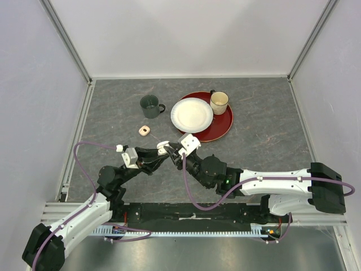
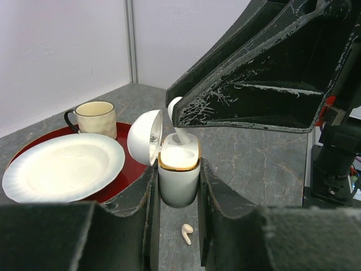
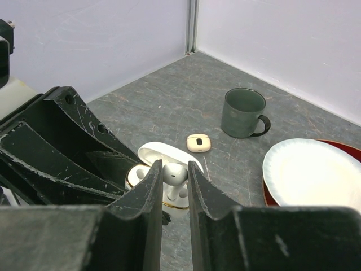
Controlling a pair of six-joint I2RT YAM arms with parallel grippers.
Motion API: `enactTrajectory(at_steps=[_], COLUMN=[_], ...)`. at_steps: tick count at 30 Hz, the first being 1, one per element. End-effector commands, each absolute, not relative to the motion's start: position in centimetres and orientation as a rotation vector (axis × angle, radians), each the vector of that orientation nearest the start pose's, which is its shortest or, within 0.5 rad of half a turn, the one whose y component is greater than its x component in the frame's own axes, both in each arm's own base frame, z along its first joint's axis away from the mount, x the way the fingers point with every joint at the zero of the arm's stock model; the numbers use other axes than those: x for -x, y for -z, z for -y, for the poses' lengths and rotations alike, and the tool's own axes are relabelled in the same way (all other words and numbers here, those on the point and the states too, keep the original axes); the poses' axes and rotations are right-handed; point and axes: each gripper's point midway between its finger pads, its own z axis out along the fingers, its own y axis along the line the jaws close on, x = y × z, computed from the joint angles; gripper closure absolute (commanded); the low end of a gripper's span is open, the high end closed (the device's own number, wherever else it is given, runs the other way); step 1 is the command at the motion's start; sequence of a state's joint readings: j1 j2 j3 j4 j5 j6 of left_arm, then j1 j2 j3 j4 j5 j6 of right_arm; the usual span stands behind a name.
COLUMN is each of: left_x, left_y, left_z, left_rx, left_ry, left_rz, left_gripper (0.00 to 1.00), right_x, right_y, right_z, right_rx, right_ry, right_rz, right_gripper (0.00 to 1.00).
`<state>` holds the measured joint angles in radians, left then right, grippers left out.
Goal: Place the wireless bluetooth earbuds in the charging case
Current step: Place the earbud in the charging case.
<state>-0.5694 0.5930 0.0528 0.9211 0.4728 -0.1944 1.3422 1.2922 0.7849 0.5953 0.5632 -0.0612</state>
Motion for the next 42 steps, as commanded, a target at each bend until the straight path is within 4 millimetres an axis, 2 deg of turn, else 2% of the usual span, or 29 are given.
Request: enactTrajectory(at_steps=[1,7,21,42], left_x=[-17.5,-17.5,-17.8,-16.6], left_y=[-26.8,-27.0,-27.3,-25.5], left_z=[21.1,20.9,20.6,21.0], left_rx=[-0.596,-0.583,-0.555,-0.685], left_ry=[0.937,0.934,0.928,0.87], left_rz=[-0.993,-0.99,-0.987,-0.916], left_gripper=[0.98,0.98,0.98,0.98], right_x=[-18.6,-17.9,-17.6,-18.2], right_y=[-27.5,-27.5,-26.7,-30.8], right_z=[-37.5,-38.3,-38.5,-38.4], right_rx=[0.597,0.636,0.669,0.539], right_ry=[-0.582,-0.609,-0.545,-0.581], right_rz=[-1.408,-1.394,-1.382,-1.317], right_gripper=[1.0,1.0,1.0,1.0])
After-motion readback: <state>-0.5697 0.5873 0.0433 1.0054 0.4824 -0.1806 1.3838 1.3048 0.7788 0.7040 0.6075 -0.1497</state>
